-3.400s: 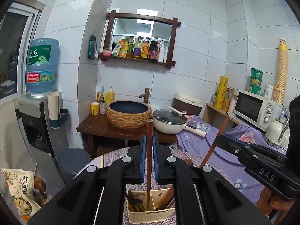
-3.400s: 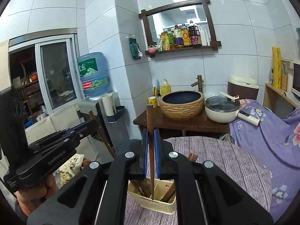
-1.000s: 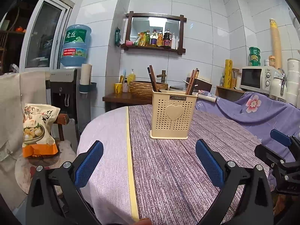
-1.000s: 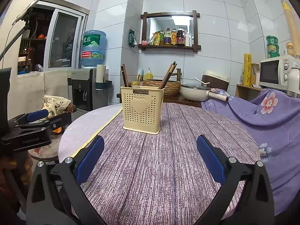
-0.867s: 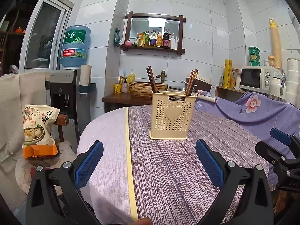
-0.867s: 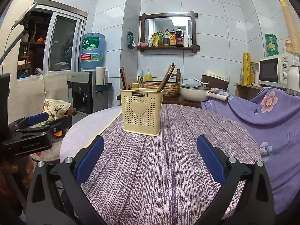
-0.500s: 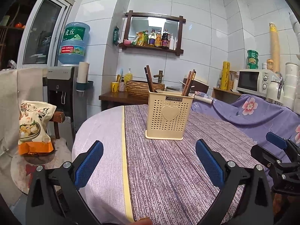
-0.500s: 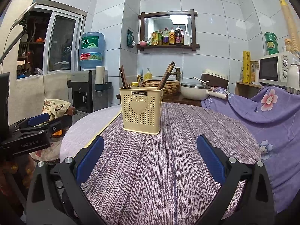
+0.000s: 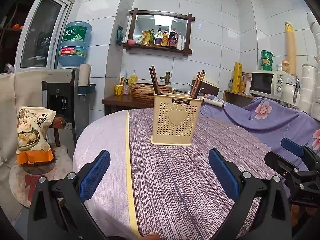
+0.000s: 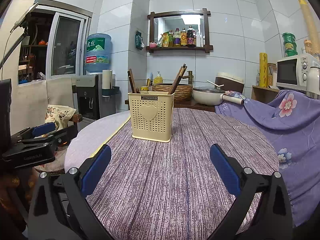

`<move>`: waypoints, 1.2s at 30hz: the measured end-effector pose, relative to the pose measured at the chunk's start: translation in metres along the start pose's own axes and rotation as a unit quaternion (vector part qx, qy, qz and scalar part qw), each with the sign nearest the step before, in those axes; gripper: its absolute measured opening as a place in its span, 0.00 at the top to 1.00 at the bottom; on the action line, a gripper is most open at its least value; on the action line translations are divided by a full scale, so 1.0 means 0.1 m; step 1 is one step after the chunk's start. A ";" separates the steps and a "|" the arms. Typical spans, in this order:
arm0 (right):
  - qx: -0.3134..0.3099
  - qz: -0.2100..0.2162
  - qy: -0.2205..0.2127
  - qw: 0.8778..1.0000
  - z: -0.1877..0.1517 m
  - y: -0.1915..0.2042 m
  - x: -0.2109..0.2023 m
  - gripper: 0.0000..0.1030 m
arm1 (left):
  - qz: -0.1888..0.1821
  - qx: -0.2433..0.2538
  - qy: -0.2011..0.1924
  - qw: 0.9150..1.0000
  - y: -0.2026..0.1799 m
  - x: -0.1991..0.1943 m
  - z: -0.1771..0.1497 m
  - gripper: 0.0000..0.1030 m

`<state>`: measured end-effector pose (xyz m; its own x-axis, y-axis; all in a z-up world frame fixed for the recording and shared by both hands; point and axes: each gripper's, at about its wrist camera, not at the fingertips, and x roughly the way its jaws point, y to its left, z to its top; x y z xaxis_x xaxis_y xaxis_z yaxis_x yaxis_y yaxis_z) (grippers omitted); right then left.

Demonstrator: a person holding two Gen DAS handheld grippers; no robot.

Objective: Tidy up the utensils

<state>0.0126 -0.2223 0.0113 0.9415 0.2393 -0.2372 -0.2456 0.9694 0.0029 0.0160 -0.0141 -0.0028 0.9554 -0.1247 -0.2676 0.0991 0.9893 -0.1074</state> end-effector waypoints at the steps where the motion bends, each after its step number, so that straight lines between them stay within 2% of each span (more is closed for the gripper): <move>1: 0.000 0.000 0.000 1.000 0.00 0.00 0.00 0.06 | -0.001 0.000 0.000 1.000 0.00 0.00 0.00 0.06; 36: 0.001 0.006 0.009 1.000 -0.03 0.01 0.03 0.06 | -0.001 -0.002 0.007 1.000 -0.04 0.03 -0.01 0.06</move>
<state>0.0143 -0.2211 0.0076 0.9345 0.2495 -0.2540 -0.2560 0.9666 0.0076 0.0177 -0.0187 -0.0041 0.9512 -0.1269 -0.2814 0.0988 0.9888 -0.1119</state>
